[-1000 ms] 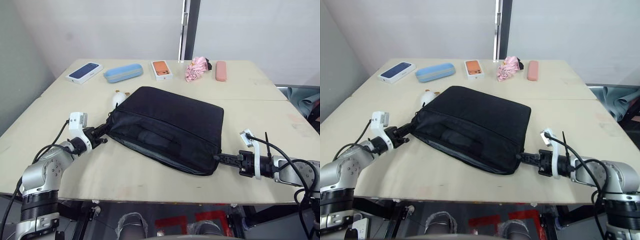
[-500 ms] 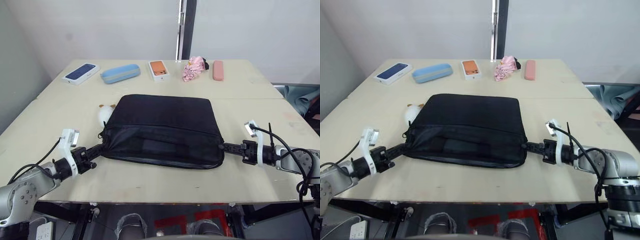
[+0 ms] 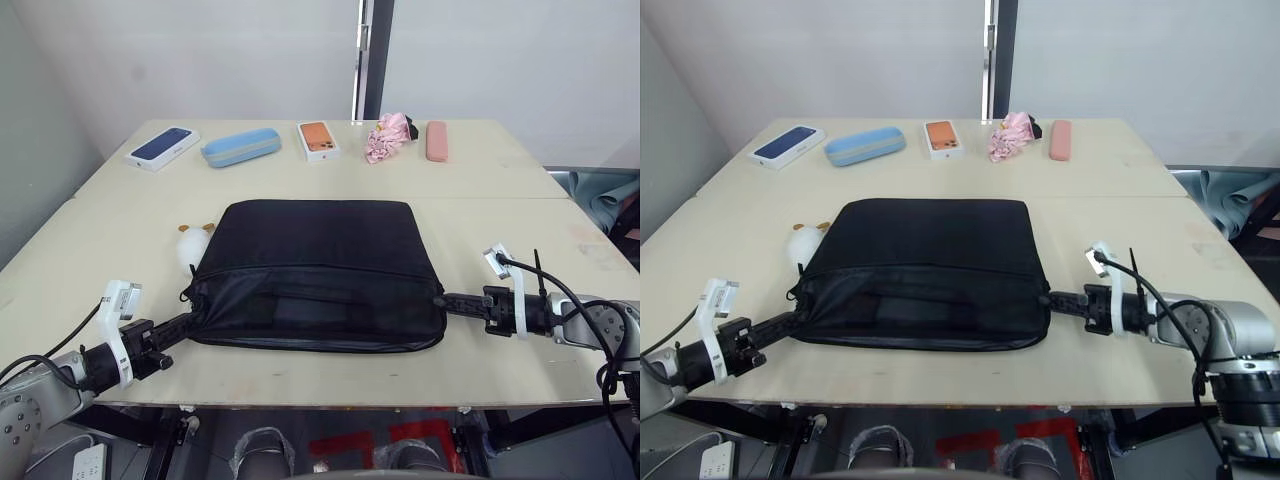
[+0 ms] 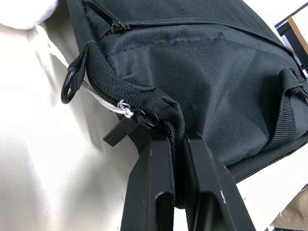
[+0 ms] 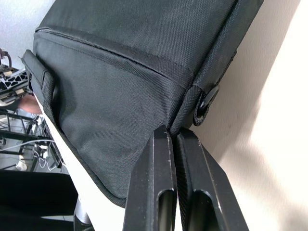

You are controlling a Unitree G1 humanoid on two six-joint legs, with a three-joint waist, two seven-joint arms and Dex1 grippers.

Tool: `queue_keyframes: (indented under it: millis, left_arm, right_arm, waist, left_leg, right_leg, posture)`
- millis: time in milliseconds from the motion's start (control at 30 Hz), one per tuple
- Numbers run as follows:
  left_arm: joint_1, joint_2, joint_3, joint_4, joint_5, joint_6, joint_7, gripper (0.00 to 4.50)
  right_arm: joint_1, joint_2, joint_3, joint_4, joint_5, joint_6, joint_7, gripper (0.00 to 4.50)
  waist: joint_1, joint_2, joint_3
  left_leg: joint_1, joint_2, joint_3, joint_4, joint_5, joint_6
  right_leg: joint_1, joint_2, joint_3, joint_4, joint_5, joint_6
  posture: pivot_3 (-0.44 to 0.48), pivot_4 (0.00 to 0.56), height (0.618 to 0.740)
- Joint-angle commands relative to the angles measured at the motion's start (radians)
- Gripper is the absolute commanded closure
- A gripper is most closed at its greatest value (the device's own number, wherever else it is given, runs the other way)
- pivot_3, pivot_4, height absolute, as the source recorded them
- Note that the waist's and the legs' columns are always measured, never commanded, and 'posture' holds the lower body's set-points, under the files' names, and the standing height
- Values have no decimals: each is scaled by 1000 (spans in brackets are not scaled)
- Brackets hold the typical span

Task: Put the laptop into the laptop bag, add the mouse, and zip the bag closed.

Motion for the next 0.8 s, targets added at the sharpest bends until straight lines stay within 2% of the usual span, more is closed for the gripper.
queue_keyframes:
  millis: [33, 800]
  left_arm:
    - [8, 12, -32, -22, 0, 4, -14, 4500]
    - [5, 26, -58, 17, 27, -41, -11, 4500]
  right_arm:
    - [16, -31, -55, -40, 42, -7, 45, 4468]
    - [-20, 6, -31, 20, -14, -74, 7, 4468]
  waist:
    - [2, 0, 0]
    - [1, 0, -1]
  left_leg:
    - [0, 0, 0, 0, 0, 0]
    - [3, 0, 0, 1, 0, 0]
  right_leg:
    - [0, 0, 0, 0, 0, 0]
    - [3, 0, 0, 1, 0, 0]
  posture:
    - [0, 150, 740]
    - [0, 150, 740]
